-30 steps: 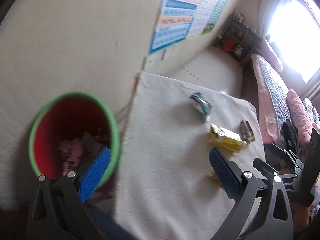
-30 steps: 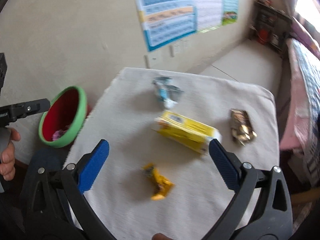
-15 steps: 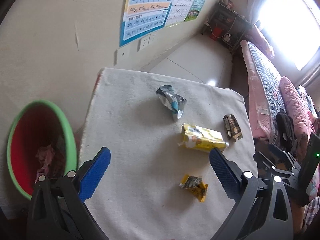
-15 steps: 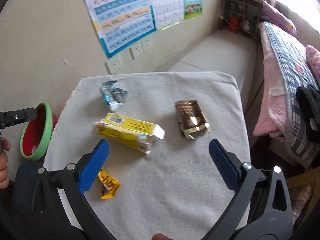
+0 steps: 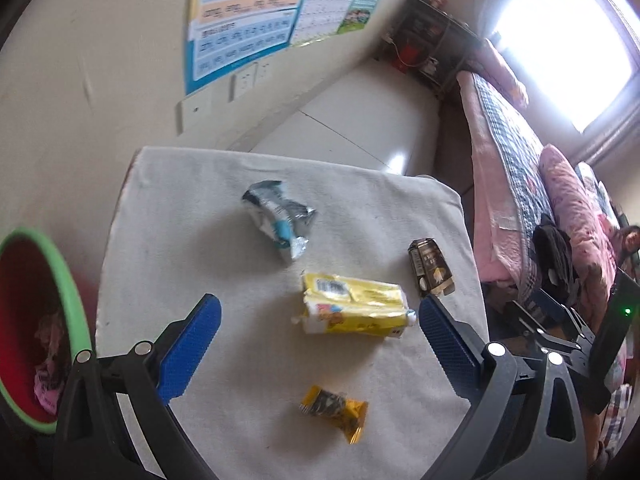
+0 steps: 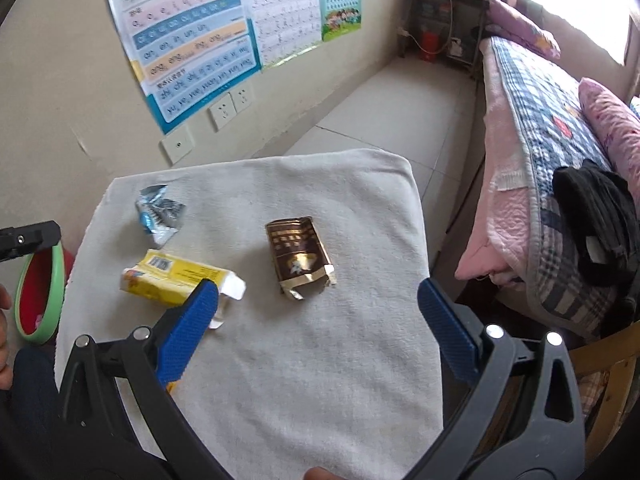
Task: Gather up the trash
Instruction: 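Move both tools back over the remaining wrappers on the table, then grasp the silver wrapper with the left tool while the right tool grasps the brown box, then carry the silver wrapper and brown box with both tools over the red bucket, then open both tools to drop the silver wrapper and brown box into the bucket, then move both tools back over the yellow box and yellow candy wrapper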
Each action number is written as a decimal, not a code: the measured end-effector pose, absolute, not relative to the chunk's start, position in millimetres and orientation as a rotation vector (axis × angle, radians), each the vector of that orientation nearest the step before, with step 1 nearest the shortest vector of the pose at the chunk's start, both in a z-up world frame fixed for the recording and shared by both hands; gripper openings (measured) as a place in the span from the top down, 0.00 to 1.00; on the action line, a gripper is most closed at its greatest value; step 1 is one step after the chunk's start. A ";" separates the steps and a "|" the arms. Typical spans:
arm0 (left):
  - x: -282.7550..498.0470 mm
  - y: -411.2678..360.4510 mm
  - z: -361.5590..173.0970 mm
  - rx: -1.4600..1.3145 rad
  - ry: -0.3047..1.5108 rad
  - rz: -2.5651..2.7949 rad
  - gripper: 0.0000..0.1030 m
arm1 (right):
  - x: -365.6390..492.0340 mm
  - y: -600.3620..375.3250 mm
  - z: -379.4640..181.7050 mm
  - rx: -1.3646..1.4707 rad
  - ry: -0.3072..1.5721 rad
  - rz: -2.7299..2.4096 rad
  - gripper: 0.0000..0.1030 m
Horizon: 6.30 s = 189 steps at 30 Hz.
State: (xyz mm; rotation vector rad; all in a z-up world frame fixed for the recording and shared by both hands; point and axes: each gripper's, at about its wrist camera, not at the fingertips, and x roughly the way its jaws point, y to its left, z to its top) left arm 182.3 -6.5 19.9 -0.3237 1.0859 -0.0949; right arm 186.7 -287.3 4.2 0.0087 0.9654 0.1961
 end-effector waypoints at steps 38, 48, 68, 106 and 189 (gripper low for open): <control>297.3 -11.5 -93.1 -0.301 1.343 0.009 0.59 | 273.4 -239.8 -96.0 -0.042 1.231 0.235 0.47; 280.0 -10.4 -81.4 -0.252 1.322 -0.032 0.87 | 265.8 -245.8 -92.0 0.002 1.207 0.221 0.50; 191.0 7.5 -5.4 -0.166 1.104 -0.079 0.91 | 197.9 -265.4 -21.6 0.093 1.068 0.278 0.50; 83.5 25.0 24.1 -0.111 0.984 -0.134 0.90 | 131.2 -188.4 15.3 -0.007 1.019 0.392 0.50; 31.4 123.1 32.4 -0.242 0.984 0.081 0.09 | 96.7 -144.5 -52.0 -0.144 1.110 0.478 0.05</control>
